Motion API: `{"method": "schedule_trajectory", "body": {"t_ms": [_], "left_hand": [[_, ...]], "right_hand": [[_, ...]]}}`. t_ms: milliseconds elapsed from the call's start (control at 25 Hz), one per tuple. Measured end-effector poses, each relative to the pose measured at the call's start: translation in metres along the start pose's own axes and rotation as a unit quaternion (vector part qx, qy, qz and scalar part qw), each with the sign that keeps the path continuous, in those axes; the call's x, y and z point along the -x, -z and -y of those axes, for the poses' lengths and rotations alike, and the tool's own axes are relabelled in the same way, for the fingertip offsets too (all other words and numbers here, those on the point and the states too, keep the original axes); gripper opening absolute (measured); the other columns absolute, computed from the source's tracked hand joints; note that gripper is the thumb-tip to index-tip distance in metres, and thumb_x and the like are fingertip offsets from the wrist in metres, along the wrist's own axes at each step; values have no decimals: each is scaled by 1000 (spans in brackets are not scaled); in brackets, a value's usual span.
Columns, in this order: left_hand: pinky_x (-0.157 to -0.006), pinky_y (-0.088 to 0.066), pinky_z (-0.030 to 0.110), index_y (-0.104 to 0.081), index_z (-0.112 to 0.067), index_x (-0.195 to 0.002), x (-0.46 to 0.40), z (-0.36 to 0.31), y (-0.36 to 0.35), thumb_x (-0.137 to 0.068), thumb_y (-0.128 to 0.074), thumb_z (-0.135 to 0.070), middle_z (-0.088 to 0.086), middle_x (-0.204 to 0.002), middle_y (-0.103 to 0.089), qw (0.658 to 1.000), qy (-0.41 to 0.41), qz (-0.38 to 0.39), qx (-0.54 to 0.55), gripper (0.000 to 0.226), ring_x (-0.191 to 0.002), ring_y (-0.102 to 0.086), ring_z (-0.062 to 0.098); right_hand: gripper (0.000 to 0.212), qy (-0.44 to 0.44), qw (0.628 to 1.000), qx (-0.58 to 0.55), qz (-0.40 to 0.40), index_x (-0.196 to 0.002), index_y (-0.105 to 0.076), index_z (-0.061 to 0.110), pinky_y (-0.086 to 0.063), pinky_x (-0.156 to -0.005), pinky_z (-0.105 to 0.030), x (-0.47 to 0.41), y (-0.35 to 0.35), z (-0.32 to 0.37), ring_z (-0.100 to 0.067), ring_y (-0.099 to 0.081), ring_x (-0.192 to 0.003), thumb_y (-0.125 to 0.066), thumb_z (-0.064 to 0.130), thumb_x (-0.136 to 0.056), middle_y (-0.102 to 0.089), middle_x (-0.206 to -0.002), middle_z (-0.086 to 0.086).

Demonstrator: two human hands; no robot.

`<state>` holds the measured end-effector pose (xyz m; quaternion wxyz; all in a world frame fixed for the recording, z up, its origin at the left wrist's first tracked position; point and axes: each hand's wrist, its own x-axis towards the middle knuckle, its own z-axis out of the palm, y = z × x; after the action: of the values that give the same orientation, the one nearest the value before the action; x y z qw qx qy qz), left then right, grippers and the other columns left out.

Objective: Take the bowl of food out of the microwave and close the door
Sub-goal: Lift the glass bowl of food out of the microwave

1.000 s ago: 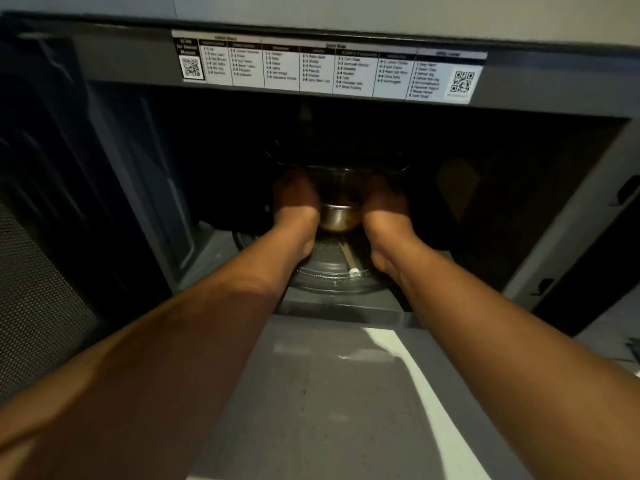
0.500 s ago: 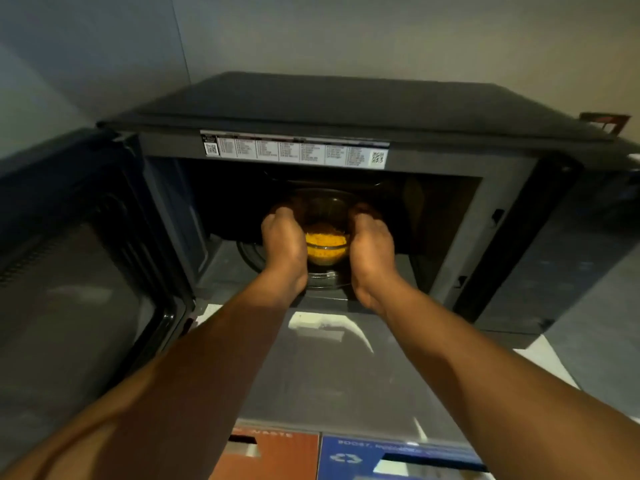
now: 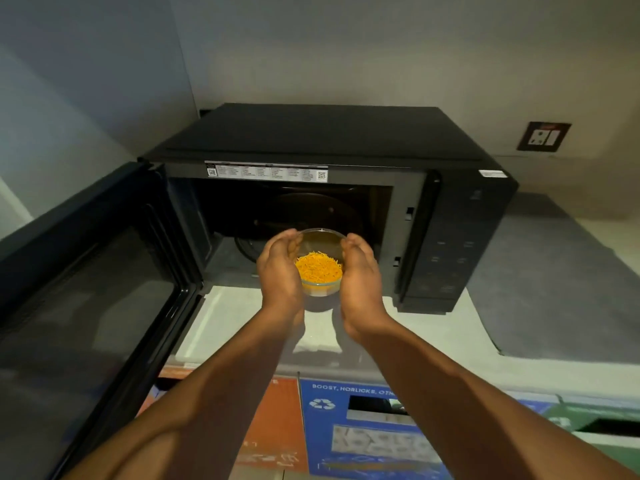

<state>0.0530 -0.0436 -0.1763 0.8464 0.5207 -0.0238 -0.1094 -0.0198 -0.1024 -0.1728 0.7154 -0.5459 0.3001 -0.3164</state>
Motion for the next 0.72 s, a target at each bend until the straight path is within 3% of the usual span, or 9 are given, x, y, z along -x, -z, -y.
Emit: {"method": "schedule_trajectory", "body": {"t_ms": [120, 280, 440, 520, 640, 720], "left_hand": [[-61, -51, 15, -67, -7, -116, 30, -6, -6, -99, -48, -14, 5, -101, -73, 1000, 16, -6, -16, 27, -90, -70, 15], [-70, -48, 23, -68, -19, -116, 67, 8, -15, -98, -54, -23, -2, -104, -72, 997, 46, 13, -60, 23, -95, -68, 14], [-81, -49, 26, -70, -22, -105, 97, 37, -41, -97, -57, -19, 4, -108, -73, 994, 80, 55, -46, 15, -103, -68, 20], [-76, -50, 23, -70, -21, -102, 118, 54, -61, -97, -57, -18, 3, -102, -73, 993, 89, 65, -52, 15, -97, -68, 19], [-62, -54, 19, -68, -13, -109, 151, 83, -98, -99, -55, -15, 6, -96, -72, 988, 122, 92, -30, 17, -85, -68, 19], [-67, -55, 23, -67, -13, -113, 167, 106, -129, -98, -57, -14, 9, -104, -72, 983, 145, 107, -23, 18, -89, -69, 18]], "right_hand": [[40, -15, 1000, -7, -2, -143, -46, 23, -47, -99, -28, 18, 17, 6, -17, -57, -122, -39, 31, -104, -57, -137, -2], [39, -50, 997, -10, -50, -140, -48, 30, -49, -105, -41, 38, 47, 7, -17, -60, -118, -43, 39, -102, -60, -132, 1], [33, -50, 989, -22, -137, -132, -55, 30, -51, -90, -30, 54, 91, 16, -13, -60, -109, -44, 37, -101, -62, -123, 2], [32, -49, 982, -9, -181, -126, -60, 30, -50, -90, -30, 57, 119, 23, -14, -60, -108, -45, 39, -99, -64, -121, 2], [32, -51, 972, 4, -228, -116, -65, 31, -54, -96, -48, 51, 168, 32, -26, -65, -107, -47, 43, -92, -69, -117, -4], [31, -40, 967, 6, -251, -113, -67, 29, -57, -91, -46, 40, 208, 38, -30, -68, -103, -47, 39, -91, -71, -113, -8]]}}
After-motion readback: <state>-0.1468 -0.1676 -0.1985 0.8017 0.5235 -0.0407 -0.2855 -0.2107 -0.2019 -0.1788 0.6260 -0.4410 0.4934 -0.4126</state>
